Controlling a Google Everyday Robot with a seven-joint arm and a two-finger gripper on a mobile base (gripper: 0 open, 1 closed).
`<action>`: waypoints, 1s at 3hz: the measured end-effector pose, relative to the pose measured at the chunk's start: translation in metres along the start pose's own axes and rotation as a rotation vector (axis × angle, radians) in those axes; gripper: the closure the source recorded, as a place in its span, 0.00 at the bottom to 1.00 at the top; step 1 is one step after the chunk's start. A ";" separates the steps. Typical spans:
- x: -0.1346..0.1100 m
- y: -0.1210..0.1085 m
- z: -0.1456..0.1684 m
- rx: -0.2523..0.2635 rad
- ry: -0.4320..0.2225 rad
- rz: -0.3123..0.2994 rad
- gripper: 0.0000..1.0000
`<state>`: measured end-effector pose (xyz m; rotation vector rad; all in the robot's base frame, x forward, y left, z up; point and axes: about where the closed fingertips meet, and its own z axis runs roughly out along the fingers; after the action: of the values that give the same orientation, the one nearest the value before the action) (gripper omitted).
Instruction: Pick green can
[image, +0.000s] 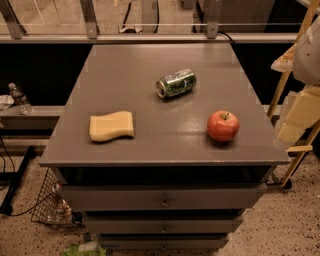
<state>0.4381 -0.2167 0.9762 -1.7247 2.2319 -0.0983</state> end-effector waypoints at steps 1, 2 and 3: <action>0.000 0.000 0.000 0.000 0.000 0.000 0.00; -0.018 -0.026 0.005 0.022 -0.010 -0.114 0.00; -0.060 -0.063 0.017 0.053 -0.025 -0.329 0.00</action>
Offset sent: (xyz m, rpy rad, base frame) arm 0.0925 0.0323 0.0138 -0.0909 -0.1046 0.3330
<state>0.5152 -0.1742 0.9885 -2.0352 1.8919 -0.2071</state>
